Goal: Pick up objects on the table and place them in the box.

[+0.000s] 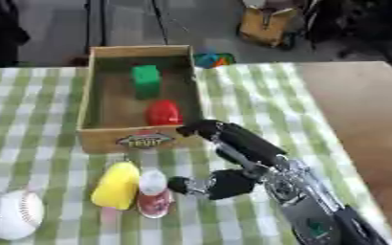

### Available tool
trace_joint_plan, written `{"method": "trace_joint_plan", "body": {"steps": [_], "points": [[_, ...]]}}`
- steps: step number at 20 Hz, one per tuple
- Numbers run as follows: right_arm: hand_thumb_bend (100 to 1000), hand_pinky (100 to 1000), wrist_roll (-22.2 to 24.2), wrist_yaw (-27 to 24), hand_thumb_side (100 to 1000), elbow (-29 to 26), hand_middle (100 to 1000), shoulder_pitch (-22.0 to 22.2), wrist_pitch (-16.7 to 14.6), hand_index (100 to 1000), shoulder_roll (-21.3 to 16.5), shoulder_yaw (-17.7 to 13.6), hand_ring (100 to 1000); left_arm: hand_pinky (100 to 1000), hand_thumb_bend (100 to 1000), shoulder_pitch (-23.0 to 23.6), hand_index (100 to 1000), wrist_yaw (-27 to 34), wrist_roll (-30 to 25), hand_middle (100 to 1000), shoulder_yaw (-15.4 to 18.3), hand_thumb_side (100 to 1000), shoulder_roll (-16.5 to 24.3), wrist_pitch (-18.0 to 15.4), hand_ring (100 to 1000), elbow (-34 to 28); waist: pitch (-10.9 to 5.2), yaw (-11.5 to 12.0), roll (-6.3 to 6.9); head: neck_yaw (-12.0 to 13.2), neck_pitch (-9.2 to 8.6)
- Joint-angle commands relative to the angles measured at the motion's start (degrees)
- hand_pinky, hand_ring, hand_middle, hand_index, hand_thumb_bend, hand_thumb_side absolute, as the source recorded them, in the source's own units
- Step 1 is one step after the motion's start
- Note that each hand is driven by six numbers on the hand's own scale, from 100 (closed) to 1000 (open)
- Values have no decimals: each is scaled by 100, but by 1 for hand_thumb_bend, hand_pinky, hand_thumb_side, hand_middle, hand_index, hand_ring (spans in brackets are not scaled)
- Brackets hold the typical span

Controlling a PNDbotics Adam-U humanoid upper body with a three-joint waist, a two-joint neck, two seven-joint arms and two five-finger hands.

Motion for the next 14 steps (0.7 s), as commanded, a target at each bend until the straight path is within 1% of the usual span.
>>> {"method": "trace_joint_plan", "body": {"steps": [1, 7, 14], "points": [[642, 817, -9, 93, 868, -147, 789, 0, 91, 928, 84, -96, 882, 502, 154, -40, 612, -30, 18, 585, 43, 874, 38, -7, 506, -96, -95, -4, 13, 42, -41], [643, 814, 21, 170, 867, -190, 788, 71, 136, 928, 224, -102, 881, 502, 154, -48, 612, -35, 15, 585, 42, 875, 31, -5, 506, -96, -80, -14, 18, 47, -45], [665, 812, 63, 166, 876, -233, 796, 179, 188, 947, 376, -109, 884, 503, 154, -45, 612, -43, 9, 586, 42, 877, 20, 2, 507, -96, -59, -22, 29, 24, -60]]}}
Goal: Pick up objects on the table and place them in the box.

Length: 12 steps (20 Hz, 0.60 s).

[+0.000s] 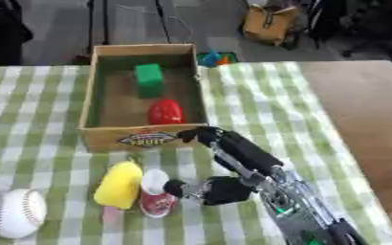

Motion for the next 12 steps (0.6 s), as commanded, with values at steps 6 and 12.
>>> {"method": "trace_joint_plan", "body": {"steps": [6, 12], "points": [[693, 834, 105, 127, 870, -80, 821, 13, -128, 972, 157, -30, 901, 503, 153, -44, 612, -30, -7, 587, 36, 877, 11, 9, 508, -96, -88, -1, 22, -33, -82], [709, 829, 135, 145, 836, 143, 830, 21, -350, 979, 340, -30, 901, 504, 153, -34, 611, -31, -18, 587, 34, 878, 0, 15, 508, -96, -80, -3, 31, -55, -97]]}}
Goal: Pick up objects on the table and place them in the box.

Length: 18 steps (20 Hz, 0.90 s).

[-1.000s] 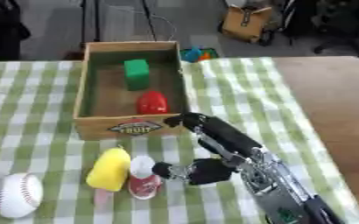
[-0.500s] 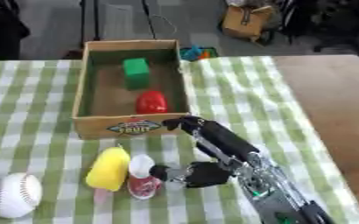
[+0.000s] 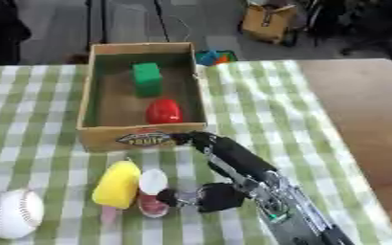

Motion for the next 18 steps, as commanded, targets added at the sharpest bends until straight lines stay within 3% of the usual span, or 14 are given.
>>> {"method": "trace_joint_plan", "body": {"steps": [1, 18], "points": [[709, 829, -24, 49, 836, 49, 830, -63, -78, 979, 60, -30, 901, 504, 153, -34, 611, -14, -11, 587, 33, 878, 4, 5, 508, -96, -96, -1, 17, -20, -70], [699, 796, -524, 309, 788, 828, 776, -122, -102, 931, 498, -3, 868, 506, 151, -31, 612, -2, -55, 590, 20, 881, -29, 12, 511, -96, -60, 42, 38, -90, -120]]}}
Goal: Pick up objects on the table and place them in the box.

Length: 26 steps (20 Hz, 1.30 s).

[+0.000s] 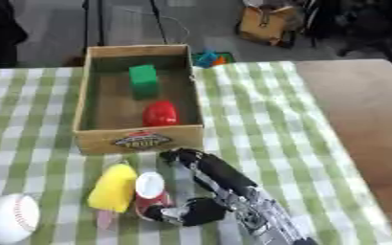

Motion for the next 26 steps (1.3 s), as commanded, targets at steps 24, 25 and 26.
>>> {"method": "trace_joint_plan", "body": {"steps": [24, 25, 26], "points": [[665, 831, 78, -120, 794, -1173, 768, 306, 638, 893, -491, 146, 890, 506, 145, 27, 612, -30, -85, 590, 39, 863, 122, 41, 512, -96, -224, -86, -144, 122, 39], [664, 831, 95, -140, 796, -1222, 769, 311, 672, 893, -501, 148, 892, 506, 144, 27, 612, -28, -87, 590, 39, 861, 123, 41, 512, -96, -230, -86, -145, 122, 38], [662, 830, 113, -159, 797, -1256, 768, 318, 700, 892, -502, 148, 891, 505, 143, 26, 612, -24, -88, 590, 40, 859, 125, 42, 512, -96, -244, -82, -145, 117, 33]]}}
